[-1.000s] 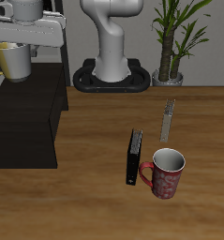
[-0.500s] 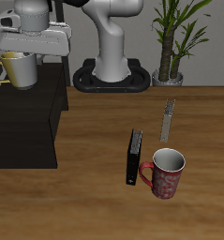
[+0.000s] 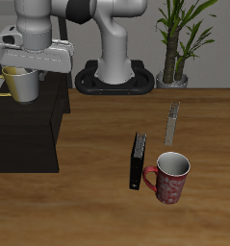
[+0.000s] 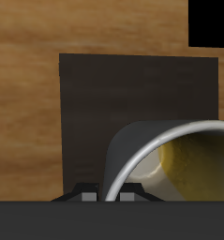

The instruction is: Place the white-yellow mug on top of the shelf

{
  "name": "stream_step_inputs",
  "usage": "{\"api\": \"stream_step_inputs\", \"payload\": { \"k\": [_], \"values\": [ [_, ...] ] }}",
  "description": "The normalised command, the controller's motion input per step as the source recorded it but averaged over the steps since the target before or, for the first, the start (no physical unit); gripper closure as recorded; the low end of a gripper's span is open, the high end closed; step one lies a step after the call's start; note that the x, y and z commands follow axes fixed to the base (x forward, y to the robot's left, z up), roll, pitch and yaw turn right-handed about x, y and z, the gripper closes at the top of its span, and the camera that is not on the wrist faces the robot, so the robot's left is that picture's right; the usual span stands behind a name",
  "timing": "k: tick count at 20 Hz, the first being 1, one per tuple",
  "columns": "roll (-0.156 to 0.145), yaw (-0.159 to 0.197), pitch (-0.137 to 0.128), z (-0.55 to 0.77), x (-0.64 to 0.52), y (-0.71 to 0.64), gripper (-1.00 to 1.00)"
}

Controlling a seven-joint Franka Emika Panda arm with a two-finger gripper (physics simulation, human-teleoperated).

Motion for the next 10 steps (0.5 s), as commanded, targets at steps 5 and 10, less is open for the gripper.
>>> {"api": "stream_step_inputs", "payload": {
  "k": [5,10],
  "values": [
    [-0.015,-0.027,0.019,-0.13,0.02,0.06,-1.00],
    [0.006,-0.004,-0.008,0.10,-0.08,0.08,-1.00]
  ]
}}
